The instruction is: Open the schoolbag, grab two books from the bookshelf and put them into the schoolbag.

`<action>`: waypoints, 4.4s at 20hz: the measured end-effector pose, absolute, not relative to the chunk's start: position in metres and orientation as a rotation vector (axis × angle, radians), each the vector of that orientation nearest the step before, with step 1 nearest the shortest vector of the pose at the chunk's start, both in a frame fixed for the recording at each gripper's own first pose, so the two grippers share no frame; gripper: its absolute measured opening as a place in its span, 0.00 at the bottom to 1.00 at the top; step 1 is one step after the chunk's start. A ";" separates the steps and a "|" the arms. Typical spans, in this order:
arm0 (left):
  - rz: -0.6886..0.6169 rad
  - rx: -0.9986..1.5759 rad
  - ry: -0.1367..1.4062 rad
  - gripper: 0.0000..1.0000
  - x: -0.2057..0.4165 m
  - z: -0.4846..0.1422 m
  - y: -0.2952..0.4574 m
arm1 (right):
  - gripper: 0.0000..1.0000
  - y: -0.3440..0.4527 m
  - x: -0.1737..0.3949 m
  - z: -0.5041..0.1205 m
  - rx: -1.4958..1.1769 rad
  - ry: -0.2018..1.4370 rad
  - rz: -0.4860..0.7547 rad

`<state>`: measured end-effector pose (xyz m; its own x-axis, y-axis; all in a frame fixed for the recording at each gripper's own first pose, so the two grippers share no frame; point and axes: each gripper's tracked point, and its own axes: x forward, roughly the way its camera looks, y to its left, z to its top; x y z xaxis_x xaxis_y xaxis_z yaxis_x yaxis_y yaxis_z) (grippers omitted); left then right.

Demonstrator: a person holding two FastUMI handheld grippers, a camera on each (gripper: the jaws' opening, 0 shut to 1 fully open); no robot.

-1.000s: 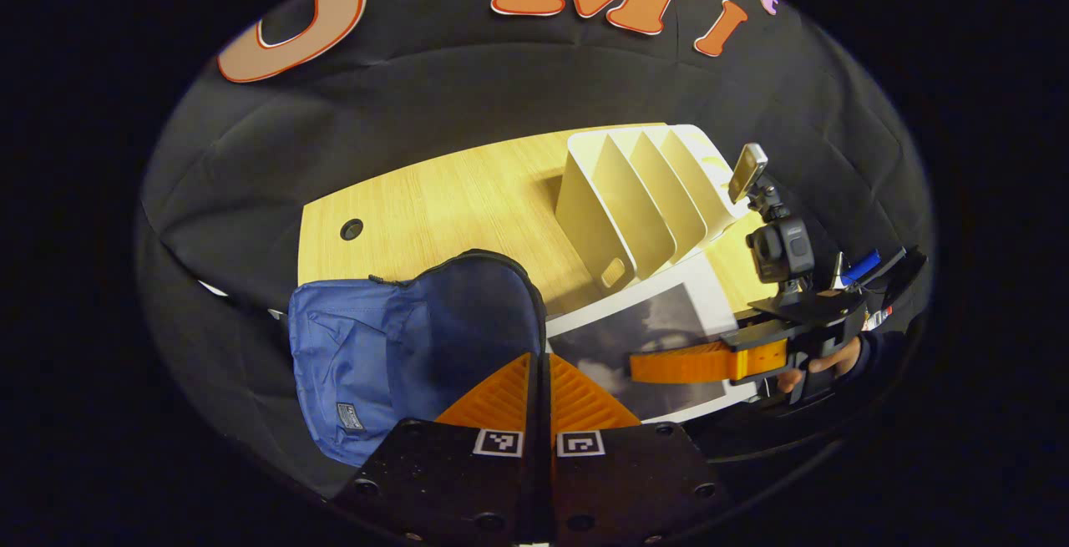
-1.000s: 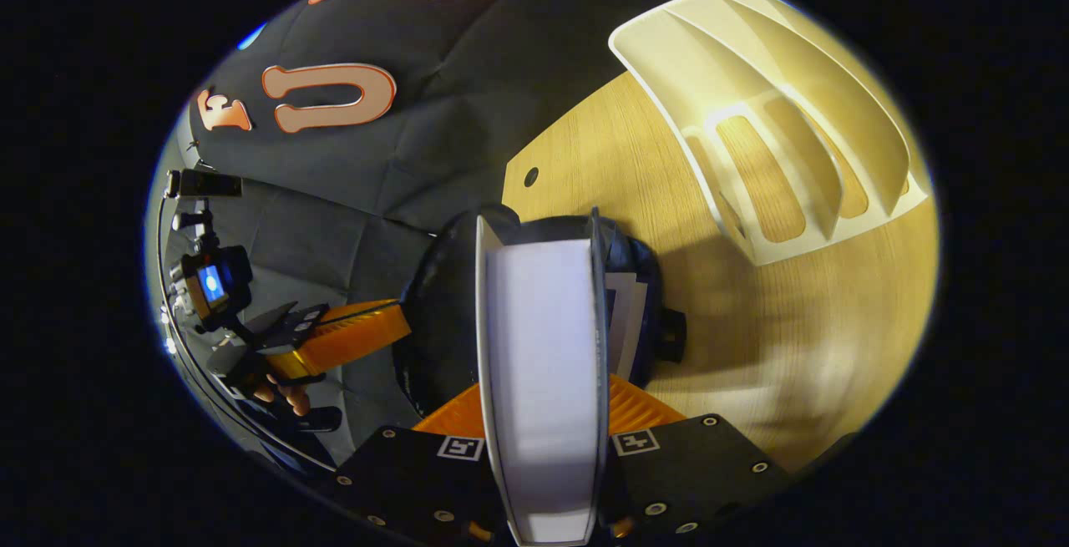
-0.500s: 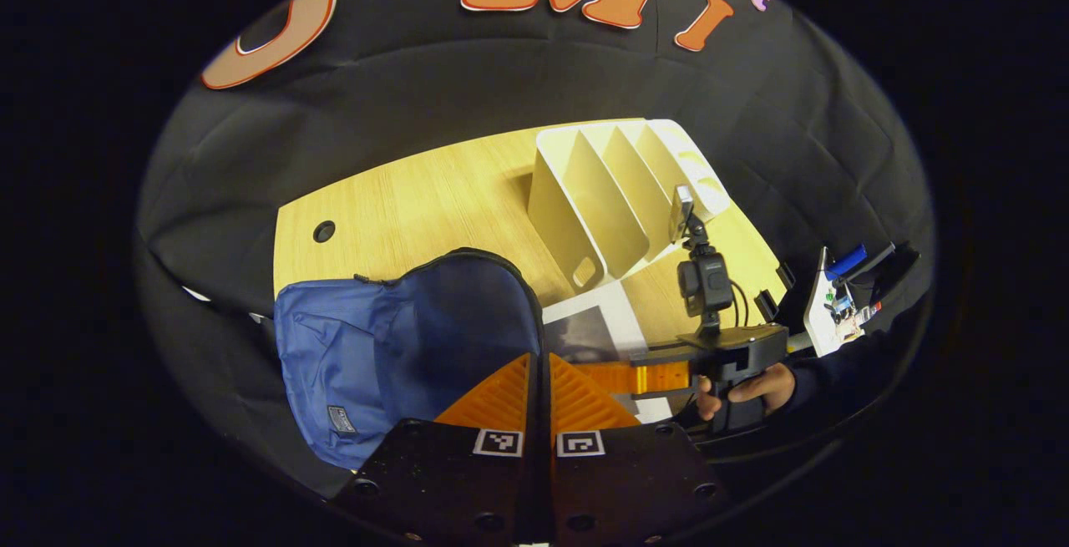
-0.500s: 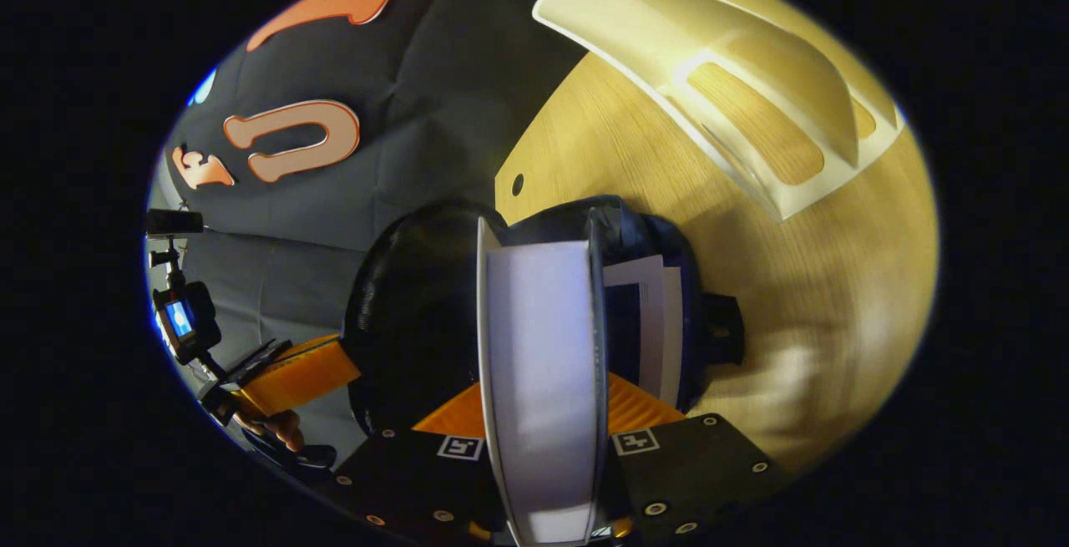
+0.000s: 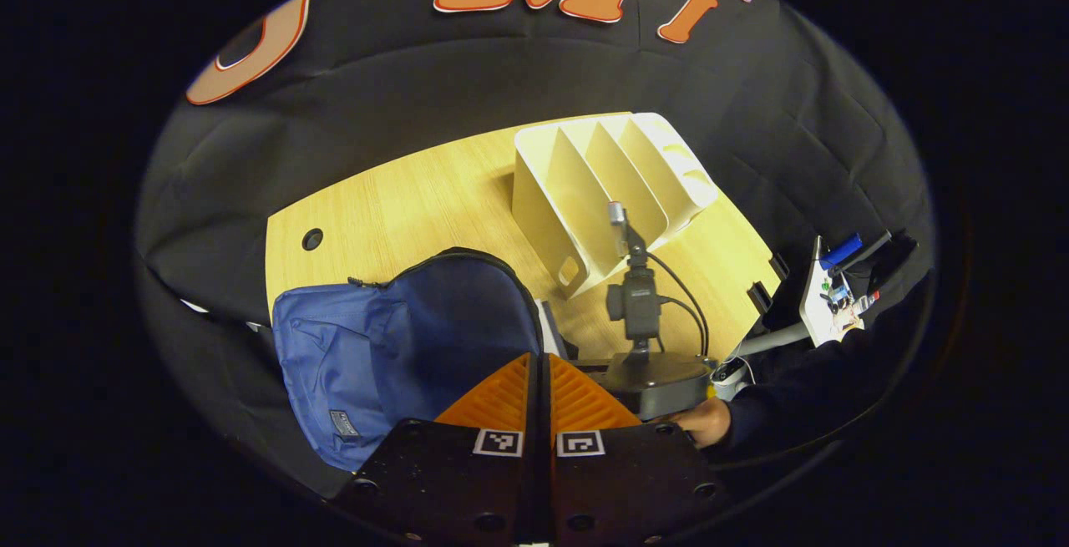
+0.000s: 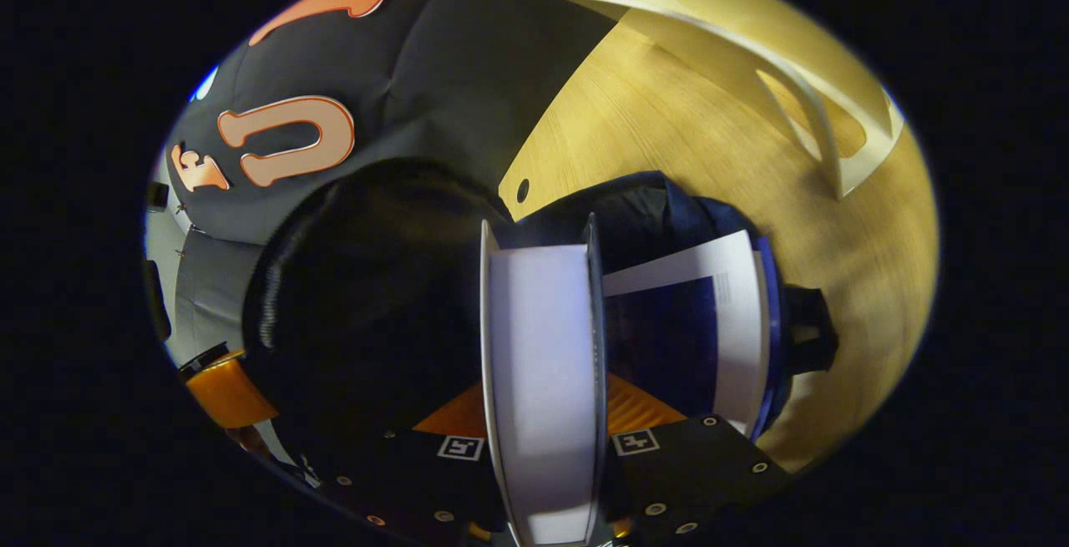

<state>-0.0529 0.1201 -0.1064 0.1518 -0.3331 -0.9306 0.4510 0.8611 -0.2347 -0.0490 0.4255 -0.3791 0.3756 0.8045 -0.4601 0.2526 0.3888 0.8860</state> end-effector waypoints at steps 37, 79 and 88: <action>-0.500 -0.006 1.282 0.01 -0.059 -0.133 0.126 | 0.56 0.291 -0.068 -0.430 0.688 1.321 0.250; -0.268 -0.033 1.295 0.70 -0.101 -0.197 0.094 | 0.52 0.160 -0.016 -0.340 0.553 0.955 0.337; -0.121 -0.040 0.969 0.97 -0.052 -0.139 0.048 | 0.64 0.072 0.027 -0.271 0.356 0.647 0.232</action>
<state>-0.0516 0.0476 -0.1386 0.5600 -0.1210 -0.8196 0.0850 0.9924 -0.0885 0.0274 0.0720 -0.2706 0.7751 0.3189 -0.5455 -0.0997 0.9142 0.3928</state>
